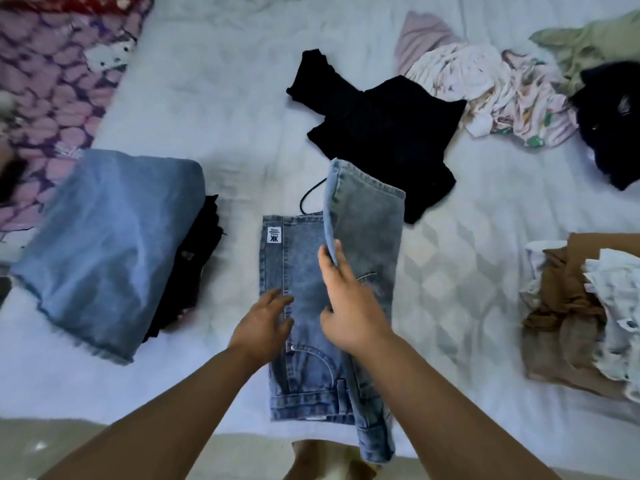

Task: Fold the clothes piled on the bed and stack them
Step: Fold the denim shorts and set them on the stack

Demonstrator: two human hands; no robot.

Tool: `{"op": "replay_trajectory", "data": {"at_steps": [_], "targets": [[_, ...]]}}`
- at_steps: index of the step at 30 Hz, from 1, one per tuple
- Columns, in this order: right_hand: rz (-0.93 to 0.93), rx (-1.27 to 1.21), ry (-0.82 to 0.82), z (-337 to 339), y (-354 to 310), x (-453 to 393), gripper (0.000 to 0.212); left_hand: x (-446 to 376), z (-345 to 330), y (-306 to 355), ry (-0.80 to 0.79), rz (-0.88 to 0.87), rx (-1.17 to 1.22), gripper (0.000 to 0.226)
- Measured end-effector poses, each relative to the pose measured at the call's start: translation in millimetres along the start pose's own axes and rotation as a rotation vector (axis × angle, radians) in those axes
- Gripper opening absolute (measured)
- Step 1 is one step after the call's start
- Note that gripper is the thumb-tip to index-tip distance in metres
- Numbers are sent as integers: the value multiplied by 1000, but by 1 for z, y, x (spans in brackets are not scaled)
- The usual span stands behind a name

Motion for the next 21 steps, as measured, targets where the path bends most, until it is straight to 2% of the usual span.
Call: {"op": "replay_trajectory", "data": {"at_steps": [4, 9, 11, 14, 18, 21], "targets": [[52, 32, -128, -42, -34, -28, 90, 8, 17, -35, 53, 18, 35, 40], [127, -112, -286, -81, -42, -46, 78, 14, 21, -70, 90, 67, 100, 36], [97, -115, -246, -84, -29, -44, 62, 14, 18, -75, 87, 70, 113, 35], [34, 30, -85, -72, 10, -30, 45, 11, 11, -72, 72, 38, 91, 38], [183, 273, 153, -53, 69, 3, 33, 5, -4, -49, 63, -77, 42, 40], [309, 425, 34, -54, 111, 35, 46, 12, -18, -29, 9, -334, -67, 39]]}}
Point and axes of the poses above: each hand's wrist, its own x-axis away from the middle knuckle, its own z-axis out of the back of the hand, y = z × x, the point moved 2 cm from there along -x, towards the middle knuckle, and after that the axes turned 4 degrees about z, right-handed, at the moved point
